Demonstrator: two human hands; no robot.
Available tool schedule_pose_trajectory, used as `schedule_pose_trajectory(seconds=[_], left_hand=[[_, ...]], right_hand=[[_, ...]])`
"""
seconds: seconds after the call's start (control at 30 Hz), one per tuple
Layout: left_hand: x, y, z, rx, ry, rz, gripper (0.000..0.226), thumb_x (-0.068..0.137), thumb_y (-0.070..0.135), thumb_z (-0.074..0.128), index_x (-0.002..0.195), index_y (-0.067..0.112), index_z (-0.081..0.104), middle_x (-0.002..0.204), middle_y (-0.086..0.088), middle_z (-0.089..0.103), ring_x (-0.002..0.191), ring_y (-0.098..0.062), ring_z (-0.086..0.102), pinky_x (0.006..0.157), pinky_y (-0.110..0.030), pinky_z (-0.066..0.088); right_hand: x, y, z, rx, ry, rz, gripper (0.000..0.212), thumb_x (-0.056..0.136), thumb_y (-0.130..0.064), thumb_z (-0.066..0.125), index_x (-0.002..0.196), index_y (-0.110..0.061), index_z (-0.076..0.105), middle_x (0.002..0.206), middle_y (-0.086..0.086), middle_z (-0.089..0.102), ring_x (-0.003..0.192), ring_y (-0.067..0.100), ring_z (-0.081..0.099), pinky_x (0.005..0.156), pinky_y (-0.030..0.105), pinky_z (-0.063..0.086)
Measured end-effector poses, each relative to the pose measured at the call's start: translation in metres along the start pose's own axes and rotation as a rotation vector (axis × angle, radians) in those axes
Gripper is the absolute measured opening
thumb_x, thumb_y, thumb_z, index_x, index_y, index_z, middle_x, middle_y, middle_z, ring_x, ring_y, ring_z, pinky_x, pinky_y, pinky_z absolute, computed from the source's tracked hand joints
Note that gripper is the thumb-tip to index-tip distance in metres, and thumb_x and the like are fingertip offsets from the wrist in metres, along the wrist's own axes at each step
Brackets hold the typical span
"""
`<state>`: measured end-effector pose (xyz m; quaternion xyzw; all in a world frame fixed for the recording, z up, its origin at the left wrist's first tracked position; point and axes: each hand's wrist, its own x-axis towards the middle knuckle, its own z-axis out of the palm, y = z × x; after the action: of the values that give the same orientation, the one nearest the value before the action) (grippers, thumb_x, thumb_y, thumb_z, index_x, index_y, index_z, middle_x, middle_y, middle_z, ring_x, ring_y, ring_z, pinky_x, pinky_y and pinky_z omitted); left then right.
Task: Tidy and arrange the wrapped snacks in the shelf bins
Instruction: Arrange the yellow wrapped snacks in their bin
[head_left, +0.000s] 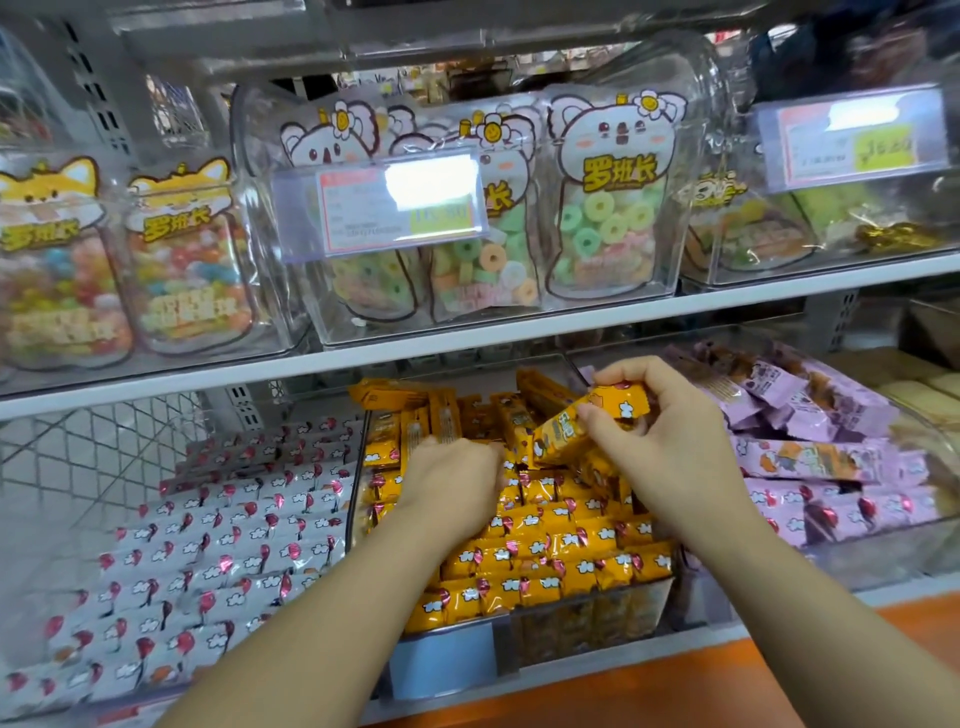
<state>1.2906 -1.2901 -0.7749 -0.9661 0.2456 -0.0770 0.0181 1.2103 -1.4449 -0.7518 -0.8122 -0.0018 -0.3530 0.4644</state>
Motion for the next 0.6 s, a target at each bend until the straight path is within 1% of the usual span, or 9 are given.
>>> schedule_pose_trajectory(seconds=[0.07,0.13,0.23,0.33,0.37,0.47,0.5,0.53,0.6], left_hand=[[-0.001,0.003,0.002,-0.026,0.005,-0.073,0.007,0.097,0.024,0.047,0.096,0.026,0.054,0.088,0.003,0.063,0.093,-0.022,0.060,0.092,-0.035,0.036],[-0.001,0.004,0.004,-0.040,-0.008,-0.119,0.011,0.096,0.025,0.046,0.098,0.024,0.057,0.084,0.003,0.059,0.092,-0.022,0.059,0.095,-0.036,0.036],[0.000,0.010,0.006,-0.066,-0.031,-0.174,0.014,0.096,0.027,0.047,0.098,0.021,0.060,0.085,0.002,0.058,0.091,-0.022,0.059,0.092,-0.035,0.038],[-0.001,0.016,0.009,-0.101,-0.056,-0.183,0.019,0.097,0.029,0.045,0.101,0.020,0.061,0.097,-0.001,0.065,0.096,-0.024,0.059,0.093,-0.035,0.037],[-0.002,0.014,0.009,-0.121,-0.070,-0.166,0.021,0.099,0.030,0.043,0.101,0.020,0.062,0.099,-0.002,0.066,0.098,-0.024,0.059,0.094,-0.036,0.037],[-0.008,-0.001,0.005,-0.211,-0.118,-0.095,0.029,0.100,0.035,0.039,0.105,0.023,0.065,0.099,-0.001,0.066,0.098,-0.023,0.060,0.087,-0.036,0.040],[-0.010,-0.008,0.002,-0.233,-0.120,-0.078,0.027,0.100,0.037,0.040,0.103,0.025,0.064,0.096,0.001,0.066,0.096,-0.022,0.060,0.084,-0.035,0.042],[-0.013,-0.016,-0.002,-0.243,-0.107,-0.066,0.024,0.099,0.037,0.042,0.101,0.028,0.064,0.095,0.005,0.066,0.095,-0.019,0.061,0.083,-0.036,0.043],[-0.018,-0.031,-0.010,-0.226,-0.029,-0.049,0.019,0.098,0.036,0.045,0.104,0.034,0.064,0.102,0.013,0.067,0.102,-0.013,0.059,0.094,-0.038,0.041]], right_hand=[[0.000,0.001,-0.002,-0.013,-0.001,-0.007,0.022,0.080,-0.022,0.070,0.089,-0.035,0.055,0.061,-0.008,0.054,0.051,0.007,0.048,0.050,0.019,0.040],[0.001,0.002,-0.003,-0.022,0.002,-0.011,0.020,0.080,-0.022,0.069,0.090,-0.033,0.056,0.062,-0.009,0.054,0.051,0.005,0.048,0.049,0.016,0.040],[0.003,0.004,-0.002,-0.022,0.011,-0.013,0.017,0.080,-0.022,0.070,0.092,-0.028,0.059,0.060,-0.008,0.053,0.049,0.004,0.046,0.048,0.014,0.038],[0.004,0.003,0.001,-0.016,0.006,-0.015,0.019,0.080,-0.022,0.069,0.091,-0.032,0.057,0.061,-0.001,0.056,0.048,0.011,0.047,0.048,0.024,0.041],[0.004,0.002,0.003,-0.019,0.003,-0.011,0.020,0.080,-0.023,0.069,0.090,-0.034,0.056,0.062,0.000,0.057,0.049,0.013,0.049,0.050,0.029,0.043],[0.003,0.002,0.012,-0.050,-0.032,0.023,0.021,0.080,-0.028,0.068,0.095,-0.035,0.054,0.064,-0.004,0.060,0.054,0.013,0.057,0.057,0.033,0.051],[0.003,0.003,0.015,-0.060,-0.048,0.032,0.023,0.080,-0.029,0.067,0.098,-0.033,0.054,0.065,-0.004,0.061,0.056,0.012,0.059,0.057,0.031,0.051],[0.003,0.003,0.017,-0.066,-0.065,0.036,0.024,0.081,-0.029,0.067,0.101,-0.031,0.055,0.065,-0.004,0.062,0.055,0.010,0.059,0.056,0.026,0.051],[0.004,0.003,0.021,-0.094,-0.096,0.022,0.024,0.082,-0.028,0.068,0.103,-0.028,0.056,0.065,-0.007,0.061,0.058,0.004,0.059,0.052,0.011,0.043]])
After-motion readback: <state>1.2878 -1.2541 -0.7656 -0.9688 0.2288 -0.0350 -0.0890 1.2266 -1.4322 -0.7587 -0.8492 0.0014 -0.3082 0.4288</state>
